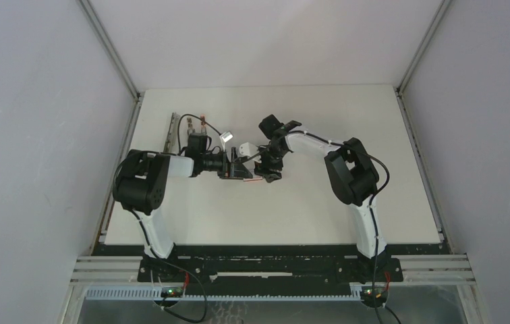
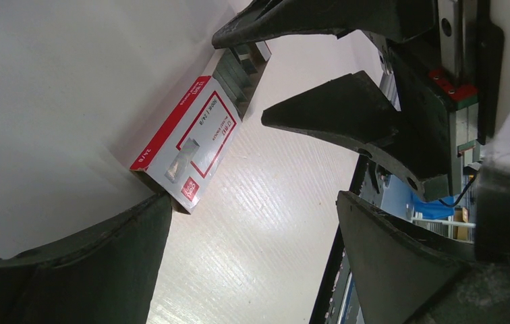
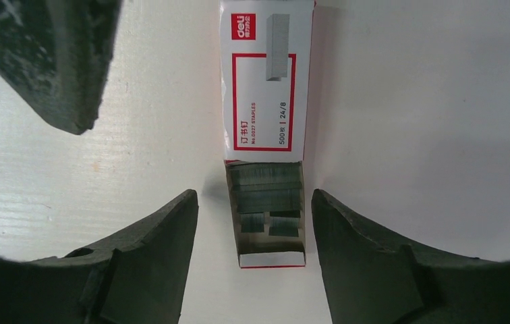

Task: Unload the staples from the stapler
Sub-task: Close the staple box at the center of the board.

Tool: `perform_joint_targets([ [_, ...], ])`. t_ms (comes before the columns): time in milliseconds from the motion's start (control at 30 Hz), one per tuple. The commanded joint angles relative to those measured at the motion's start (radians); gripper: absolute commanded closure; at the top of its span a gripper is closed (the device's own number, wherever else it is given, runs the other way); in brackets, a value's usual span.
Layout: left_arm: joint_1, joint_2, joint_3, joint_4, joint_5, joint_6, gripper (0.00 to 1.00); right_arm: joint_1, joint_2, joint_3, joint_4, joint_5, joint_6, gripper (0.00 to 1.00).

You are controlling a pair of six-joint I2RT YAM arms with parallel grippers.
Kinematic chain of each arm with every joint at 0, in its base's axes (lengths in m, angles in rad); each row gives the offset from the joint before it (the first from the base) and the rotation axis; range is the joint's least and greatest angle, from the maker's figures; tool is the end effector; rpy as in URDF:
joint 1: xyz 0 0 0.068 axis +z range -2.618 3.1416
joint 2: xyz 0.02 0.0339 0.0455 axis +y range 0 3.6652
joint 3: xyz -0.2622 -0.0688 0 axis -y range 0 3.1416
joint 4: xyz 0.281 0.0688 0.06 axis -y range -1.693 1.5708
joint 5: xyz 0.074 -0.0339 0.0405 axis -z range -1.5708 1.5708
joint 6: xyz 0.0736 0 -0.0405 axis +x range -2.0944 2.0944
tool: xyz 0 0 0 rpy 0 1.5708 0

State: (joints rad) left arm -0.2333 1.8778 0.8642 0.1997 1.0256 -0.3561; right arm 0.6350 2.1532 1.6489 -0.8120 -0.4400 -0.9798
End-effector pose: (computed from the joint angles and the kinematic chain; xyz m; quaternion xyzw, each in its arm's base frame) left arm 0.3511 -0.1481 0.0751 0.1312 0.8193 -0.5298 0.1757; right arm 0.3635 0.3068 0.1132 -0.7185 0.6493 0.1920 0.1591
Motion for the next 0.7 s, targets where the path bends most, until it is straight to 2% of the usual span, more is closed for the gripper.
perform_joint_targets([
  [0,-0.011,-0.004,0.015,-0.002,-0.009,0.013,0.03,-0.008,-0.099,0.042,0.002,-0.050,0.037,0.36],
  [400,0.004,-0.009,0.015,-0.003,-0.004,0.017,0.03,-0.086,-0.169,0.017,-0.009,-0.117,0.120,0.33],
  [500,0.008,-0.011,0.015,-0.003,-0.003,0.017,0.03,-0.126,-0.182,0.014,0.001,-0.160,0.225,0.34],
  [667,0.010,-0.013,0.015,-0.003,-0.001,0.016,0.03,-0.202,-0.187,0.005,0.012,-0.249,0.498,0.35],
])
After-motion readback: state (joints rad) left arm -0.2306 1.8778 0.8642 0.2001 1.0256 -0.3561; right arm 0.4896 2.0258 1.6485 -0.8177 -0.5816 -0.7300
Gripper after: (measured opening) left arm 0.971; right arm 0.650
